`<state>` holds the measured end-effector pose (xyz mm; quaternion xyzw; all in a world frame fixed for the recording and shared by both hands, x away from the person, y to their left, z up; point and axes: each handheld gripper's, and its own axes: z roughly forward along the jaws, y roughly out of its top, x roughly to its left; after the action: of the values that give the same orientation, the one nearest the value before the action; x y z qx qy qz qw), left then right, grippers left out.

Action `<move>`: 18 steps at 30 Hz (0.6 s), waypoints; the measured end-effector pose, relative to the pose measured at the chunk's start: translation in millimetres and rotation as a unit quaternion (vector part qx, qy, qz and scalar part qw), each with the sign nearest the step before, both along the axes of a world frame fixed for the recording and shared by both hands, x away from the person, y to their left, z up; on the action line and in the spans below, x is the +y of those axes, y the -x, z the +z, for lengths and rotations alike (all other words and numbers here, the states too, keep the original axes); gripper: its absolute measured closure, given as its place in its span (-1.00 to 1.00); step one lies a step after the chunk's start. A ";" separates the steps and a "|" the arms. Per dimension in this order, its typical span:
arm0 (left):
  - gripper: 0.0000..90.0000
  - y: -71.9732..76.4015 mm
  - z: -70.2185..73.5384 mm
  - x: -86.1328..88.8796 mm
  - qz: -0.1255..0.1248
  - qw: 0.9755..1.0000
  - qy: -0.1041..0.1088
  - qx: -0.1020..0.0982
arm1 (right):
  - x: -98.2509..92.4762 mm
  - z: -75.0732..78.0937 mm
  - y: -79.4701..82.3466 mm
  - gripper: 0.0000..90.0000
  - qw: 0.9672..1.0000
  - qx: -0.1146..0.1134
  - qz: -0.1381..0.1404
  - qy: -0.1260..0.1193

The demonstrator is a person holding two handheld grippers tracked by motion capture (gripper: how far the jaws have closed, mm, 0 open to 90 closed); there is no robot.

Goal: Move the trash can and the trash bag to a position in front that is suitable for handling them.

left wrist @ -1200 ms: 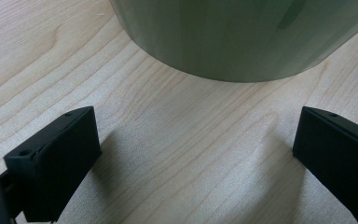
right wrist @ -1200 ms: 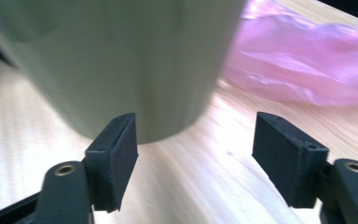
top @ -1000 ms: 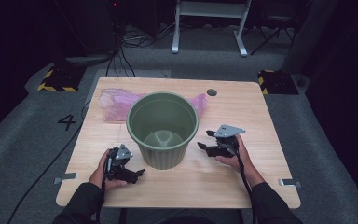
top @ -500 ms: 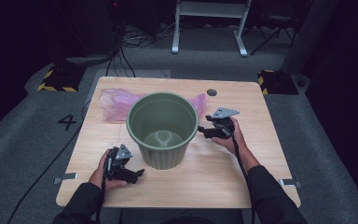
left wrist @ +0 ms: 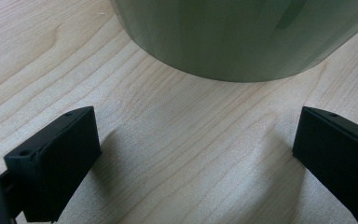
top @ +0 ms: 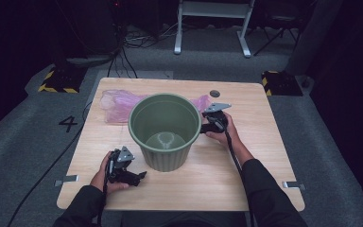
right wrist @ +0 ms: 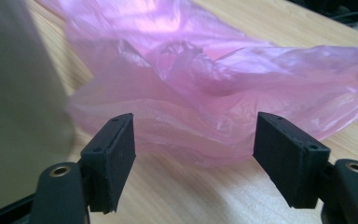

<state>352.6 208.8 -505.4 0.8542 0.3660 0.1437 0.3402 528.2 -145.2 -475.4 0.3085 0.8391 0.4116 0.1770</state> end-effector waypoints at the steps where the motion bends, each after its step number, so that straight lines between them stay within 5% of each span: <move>1: -0.99 0.1 0.0 -0.2 0.001 1.000 0.000 0.000 | 2.1 -1.7 -2.0 -0.34 1.000 0.006 0.002 0.003; 5: -0.99 0.2 0.1 -0.8 -0.001 1.000 0.001 0.003 | 9.5 -5.7 -7.1 -0.21 1.000 0.011 0.003 -0.001; 12: -0.99 0.0 0.3 -3.4 -0.001 1.000 0.000 0.003 | 18.1 -18.8 -11.5 0.61 0.999 0.031 0.015 0.038; 18: -0.99 0.5 0.3 -4.5 0.002 1.000 0.000 0.003 | 14.2 -19.9 -12.6 0.92 0.998 0.045 0.017 0.038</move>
<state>352.2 204.3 -505.1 0.8540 0.3686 0.1421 0.3387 540.8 -131.1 -495.3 0.3054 0.8664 0.3678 0.1442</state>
